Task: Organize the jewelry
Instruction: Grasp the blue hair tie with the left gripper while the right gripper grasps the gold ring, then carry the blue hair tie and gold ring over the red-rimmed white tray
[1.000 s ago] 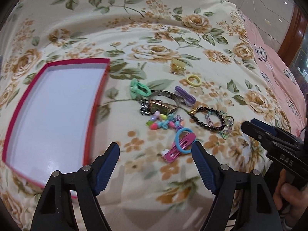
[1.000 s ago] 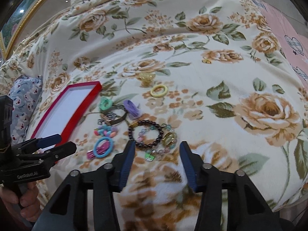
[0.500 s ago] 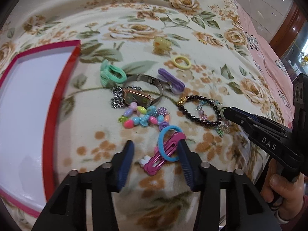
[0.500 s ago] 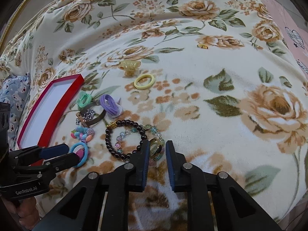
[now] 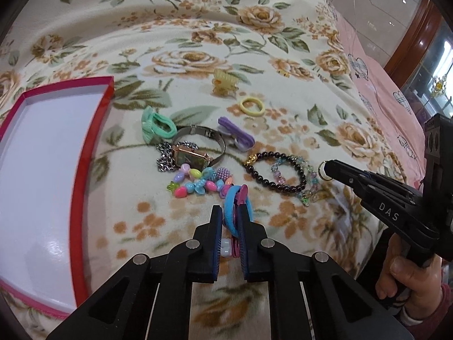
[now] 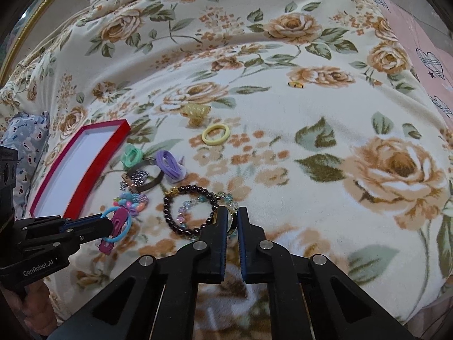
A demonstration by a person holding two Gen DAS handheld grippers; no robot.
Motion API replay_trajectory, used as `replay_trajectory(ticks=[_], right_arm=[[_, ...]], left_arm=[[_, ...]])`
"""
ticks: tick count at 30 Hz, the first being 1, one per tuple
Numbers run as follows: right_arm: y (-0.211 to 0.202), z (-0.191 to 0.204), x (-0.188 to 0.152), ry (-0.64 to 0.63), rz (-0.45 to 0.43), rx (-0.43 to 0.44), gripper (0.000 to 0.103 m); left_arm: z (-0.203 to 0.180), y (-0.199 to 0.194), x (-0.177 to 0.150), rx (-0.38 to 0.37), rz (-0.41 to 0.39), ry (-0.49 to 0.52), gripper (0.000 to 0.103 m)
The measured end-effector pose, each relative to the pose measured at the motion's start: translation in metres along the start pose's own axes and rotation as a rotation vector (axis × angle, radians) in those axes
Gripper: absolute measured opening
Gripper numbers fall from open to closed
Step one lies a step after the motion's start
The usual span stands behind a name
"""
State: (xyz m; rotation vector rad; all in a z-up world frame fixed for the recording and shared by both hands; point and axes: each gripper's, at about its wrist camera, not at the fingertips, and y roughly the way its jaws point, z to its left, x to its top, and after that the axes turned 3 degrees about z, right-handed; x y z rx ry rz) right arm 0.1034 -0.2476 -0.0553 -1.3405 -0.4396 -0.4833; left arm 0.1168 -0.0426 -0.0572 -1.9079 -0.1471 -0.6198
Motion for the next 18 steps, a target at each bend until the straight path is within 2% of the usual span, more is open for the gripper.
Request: replay_trajectory(ticks=[9,18], right_arm=[[-0.009,0.025,0.001,-0.019,-0.012,0.074,0.006],[-0.006,0.047,-0.005,-0.054,0.005,0.106,0.006]], left_arm=[[0.018,-0.044,-0.015,-0.012,-0.061,-0.041,0.010],[0.037,-0.045,-0.030,-0.002,-0.008,-0.085,0.010]])
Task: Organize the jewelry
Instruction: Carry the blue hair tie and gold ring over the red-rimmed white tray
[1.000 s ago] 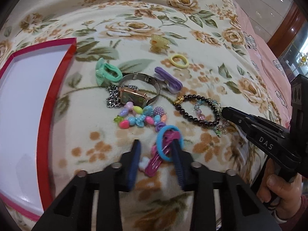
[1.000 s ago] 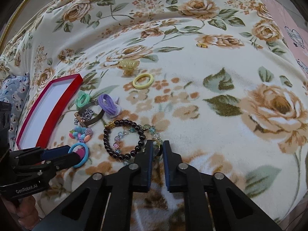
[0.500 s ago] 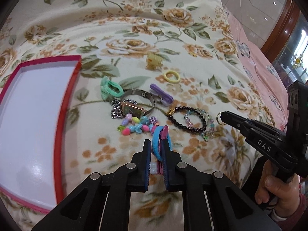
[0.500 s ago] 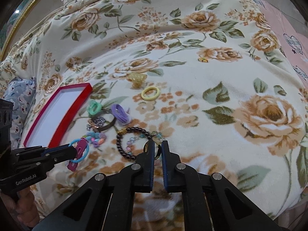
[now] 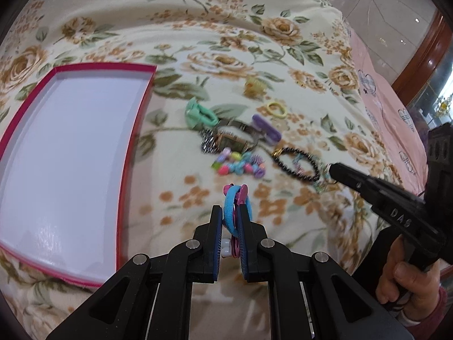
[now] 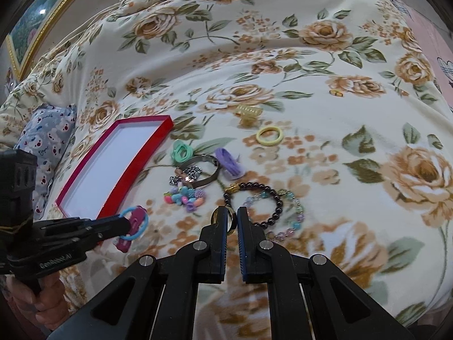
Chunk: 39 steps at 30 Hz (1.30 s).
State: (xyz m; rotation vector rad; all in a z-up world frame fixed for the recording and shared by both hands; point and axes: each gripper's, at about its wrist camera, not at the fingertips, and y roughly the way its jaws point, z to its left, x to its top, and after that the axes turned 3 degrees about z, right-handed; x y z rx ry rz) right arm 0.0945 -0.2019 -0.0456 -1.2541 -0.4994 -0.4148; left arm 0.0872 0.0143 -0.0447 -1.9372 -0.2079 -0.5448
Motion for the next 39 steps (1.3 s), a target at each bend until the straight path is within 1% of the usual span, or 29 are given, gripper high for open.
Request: replay_trajectory(ticks=[7,11,13,14,15,22,26,30,39], right_arm=[[0.002,0.002,-0.001,0.000,0.006,0.003,0.006],[0.003,0.000,-0.002,0.005,0.007,0.000,0.006],[0.005,-0.002,-0.002,0.009,0.009,0.000,0.006],[0.005,-0.003,-0.002,0.010,0.011,0.000,0.006],[0.005,-0.003,-0.002,0.012,0.012,0.001,0.006],[0.007,-0.001,0.001,0.008,0.009,0.018,0.006],[0.011,0.012,0.006,-0.011,0.011,0.041,0.006],[0.017,0.032,0.014,-0.037,0.017,0.080,0.006],[0.043,0.097,0.031,-0.141,0.045,0.198,0.006]], left_arm=[[0.001,0.013,0.003,0.028,0.040,0.005,0.012],[0.000,0.022,0.005,0.048,0.040,0.021,0.012],[-0.001,0.024,0.007,0.053,0.033,0.027,0.009],[-0.002,0.024,0.008,0.056,0.028,0.030,0.004],[-0.002,0.025,0.008,0.058,0.024,0.032,0.003],[-0.004,0.005,0.010,0.068,-0.056,0.052,0.002],[0.006,-0.011,0.008,0.065,-0.087,0.026,0.002],[0.023,-0.025,0.007,0.078,-0.111,-0.010,0.002],[0.072,-0.054,0.004,0.139,-0.149,-0.120,0.002]])
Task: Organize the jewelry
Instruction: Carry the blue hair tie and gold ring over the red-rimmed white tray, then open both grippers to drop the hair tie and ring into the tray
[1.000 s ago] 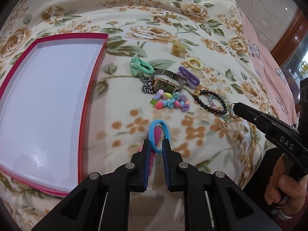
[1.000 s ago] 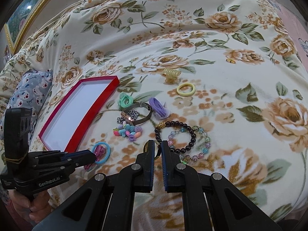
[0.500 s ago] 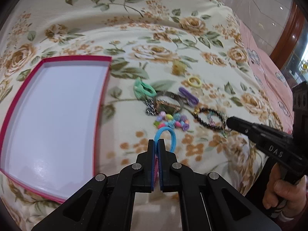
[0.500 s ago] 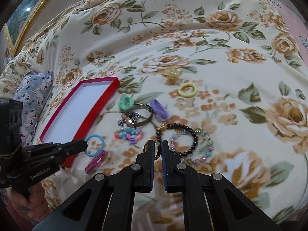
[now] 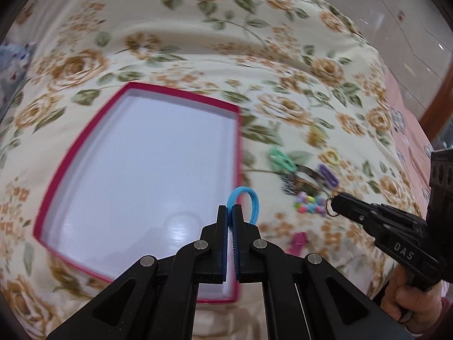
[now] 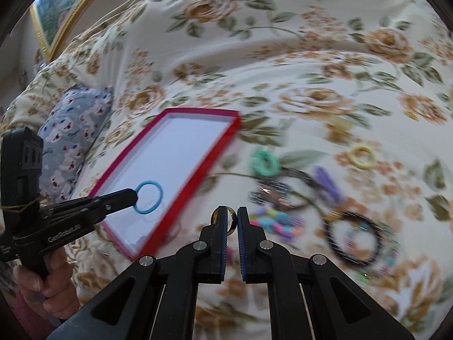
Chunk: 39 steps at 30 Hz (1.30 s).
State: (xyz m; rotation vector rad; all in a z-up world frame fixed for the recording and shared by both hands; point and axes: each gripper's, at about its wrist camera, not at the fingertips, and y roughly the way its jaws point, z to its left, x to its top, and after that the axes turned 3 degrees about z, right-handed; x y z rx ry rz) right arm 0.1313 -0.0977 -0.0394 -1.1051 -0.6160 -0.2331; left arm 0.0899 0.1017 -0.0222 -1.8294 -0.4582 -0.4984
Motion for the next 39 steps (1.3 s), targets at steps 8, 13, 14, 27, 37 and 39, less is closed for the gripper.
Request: replay_trajectory(ticks=[8,13,14,27,37,39], right_arm=[[0.044,0.058,0.016,-0.095,0.053,0.109,0.006],[0.073,0.083,0.015,-0.132,0.110,0.153,0.006],[0.078,0.086,0.013,-0.137,0.122,0.159,0.006],[0.111,0.092,0.003,-0.159,0.225,0.147,0.007],[0.108,0.093,0.004,-0.145,0.217,0.155,0.012],[0.104,0.092,0.005,-0.138,0.203,0.156,0.015]], left_arm=[[0.053,-0.010,0.003,0.064,-0.006,-0.125,0.002],[0.073,-0.010,0.003,0.106,-0.003,-0.170,0.002],[0.076,-0.009,0.004,0.110,0.000,-0.177,0.002],[0.099,0.019,0.006,0.141,0.055,-0.222,0.002],[0.104,0.024,0.004,0.153,0.070,-0.246,0.005],[0.103,0.022,0.003,0.152,0.068,-0.250,0.009]])
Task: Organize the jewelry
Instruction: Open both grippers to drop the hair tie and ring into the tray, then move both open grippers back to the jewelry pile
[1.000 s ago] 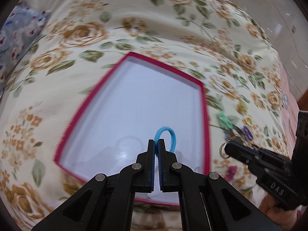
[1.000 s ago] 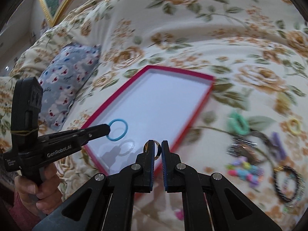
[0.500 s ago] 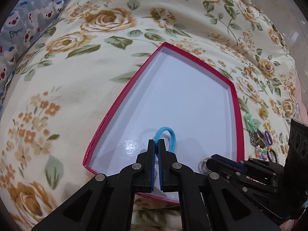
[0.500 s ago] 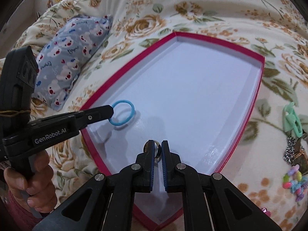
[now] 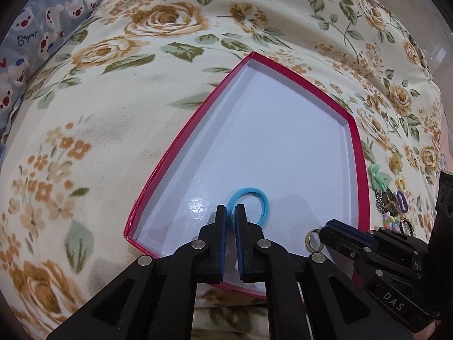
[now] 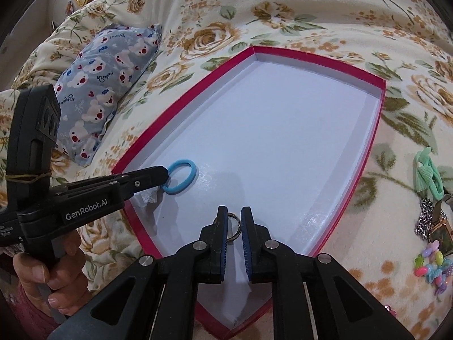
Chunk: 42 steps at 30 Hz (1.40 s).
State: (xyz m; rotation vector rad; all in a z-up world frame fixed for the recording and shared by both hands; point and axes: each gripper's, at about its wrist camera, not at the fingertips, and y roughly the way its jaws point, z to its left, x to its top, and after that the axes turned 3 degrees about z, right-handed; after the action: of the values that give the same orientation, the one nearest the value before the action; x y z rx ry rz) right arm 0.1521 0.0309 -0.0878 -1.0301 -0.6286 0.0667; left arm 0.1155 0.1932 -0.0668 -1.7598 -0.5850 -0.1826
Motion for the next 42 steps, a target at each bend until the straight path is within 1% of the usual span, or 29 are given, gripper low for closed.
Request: replay_trajectory(ticks=[1,3,4,5,10,11,13,15,17,21,31,42], right_arm=[[-0.003,0.000,0.000,0.002,-0.007,0.001,0.016],[-0.009,-0.001,0.000,0.008,-0.022,0.000,0.023],[-0.013,-0.001,-0.001,0.012,-0.031,0.000,0.029],[-0.015,-0.002,-0.001,0.015,-0.037,-0.001,0.032],[-0.036,-0.010,-0.007,0.039,-0.080,-0.010,0.032],[-0.040,-0.011,-0.008,0.042,-0.086,-0.011,0.035],[-0.049,-0.016,-0.011,0.052,-0.107,-0.016,0.040],[-0.059,-0.022,-0.015,0.064,-0.127,-0.023,0.042],[-0.068,-0.027,-0.019,0.080,-0.142,-0.031,0.044],[-0.087,-0.042,-0.030,0.115,-0.168,-0.057,0.045],[-0.126,-0.077,-0.058,0.198,-0.215,-0.122,0.045],[-0.155,-0.113,-0.086,0.275,-0.249,-0.191,0.045]], left_arm=[[0.000,-0.001,0.000,-0.001,-0.003,-0.002,0.010],[0.000,-0.005,-0.002,0.001,-0.010,-0.004,0.019],[-0.001,-0.007,-0.003,0.002,-0.015,-0.003,0.020],[-0.001,-0.009,-0.004,0.004,-0.018,-0.001,0.020],[-0.005,-0.021,-0.010,-0.001,-0.032,0.003,0.022],[-0.006,-0.024,-0.011,-0.005,-0.035,0.003,0.023],[-0.008,-0.029,-0.013,-0.013,-0.043,0.004,0.029],[-0.012,-0.035,-0.016,-0.023,-0.054,0.006,0.043],[-0.016,-0.040,-0.018,-0.031,-0.062,0.012,0.045],[-0.026,-0.046,-0.023,-0.053,-0.066,0.029,0.048],[-0.054,-0.051,-0.032,-0.088,-0.049,0.092,0.048],[-0.089,-0.044,-0.034,-0.112,-0.024,0.164,0.048]])
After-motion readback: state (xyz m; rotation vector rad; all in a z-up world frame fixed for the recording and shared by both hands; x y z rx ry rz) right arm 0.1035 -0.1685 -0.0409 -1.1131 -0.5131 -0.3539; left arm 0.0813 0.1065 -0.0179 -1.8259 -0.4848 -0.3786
